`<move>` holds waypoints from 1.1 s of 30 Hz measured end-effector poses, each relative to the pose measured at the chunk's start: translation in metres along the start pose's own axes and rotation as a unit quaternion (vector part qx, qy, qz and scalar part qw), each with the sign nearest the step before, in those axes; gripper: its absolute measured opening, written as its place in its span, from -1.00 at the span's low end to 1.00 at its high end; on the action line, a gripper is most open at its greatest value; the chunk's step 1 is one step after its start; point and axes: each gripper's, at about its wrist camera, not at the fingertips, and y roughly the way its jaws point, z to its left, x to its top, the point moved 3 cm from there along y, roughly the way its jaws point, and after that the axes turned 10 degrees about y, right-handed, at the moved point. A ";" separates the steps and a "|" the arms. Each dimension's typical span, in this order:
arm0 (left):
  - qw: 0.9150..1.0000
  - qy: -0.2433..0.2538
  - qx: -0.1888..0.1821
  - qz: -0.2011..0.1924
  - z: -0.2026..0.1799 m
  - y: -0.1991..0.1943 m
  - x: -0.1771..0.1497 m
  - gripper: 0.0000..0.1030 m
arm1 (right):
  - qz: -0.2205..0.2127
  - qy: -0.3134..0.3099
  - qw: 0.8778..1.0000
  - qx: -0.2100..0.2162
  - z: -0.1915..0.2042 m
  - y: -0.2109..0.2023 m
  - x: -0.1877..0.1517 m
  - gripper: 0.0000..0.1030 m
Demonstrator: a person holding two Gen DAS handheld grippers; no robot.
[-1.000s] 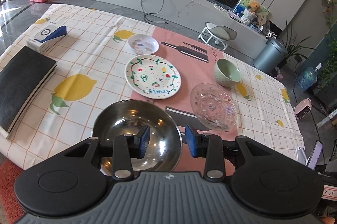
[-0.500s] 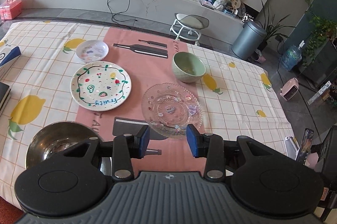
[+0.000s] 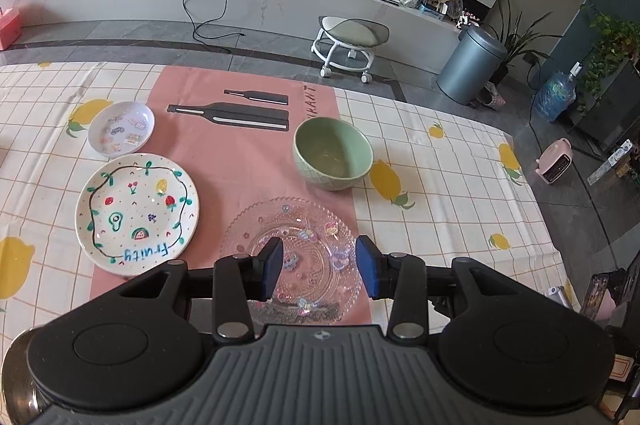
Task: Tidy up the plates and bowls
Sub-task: 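Move the left tool to the pale green bowl and grip its rim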
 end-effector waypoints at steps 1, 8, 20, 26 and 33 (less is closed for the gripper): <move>1.000 0.000 0.002 0.001 0.000 0.004 0.004 -0.10 | -0.001 0.000 1.000 -0.001 -0.001 0.003 0.007 -0.19; 1.000 -0.023 -0.008 0.009 0.013 0.037 0.039 -0.10 | -0.007 0.010 1.000 0.000 -0.004 0.026 0.049 -0.19; 0.998 -0.049 -0.009 0.036 0.030 0.120 0.073 -0.10 | 0.003 0.006 1.000 -0.019 0.017 0.094 0.098 -0.34; 0.996 -0.071 -0.013 0.050 0.038 0.154 0.073 -0.10 | 0.022 0.000 0.998 -0.059 0.019 0.134 0.102 -0.47; 0.994 -0.074 -0.016 0.081 0.044 0.186 0.073 -0.28 | 0.045 0.001 0.996 -0.076 0.021 0.168 0.100 -0.66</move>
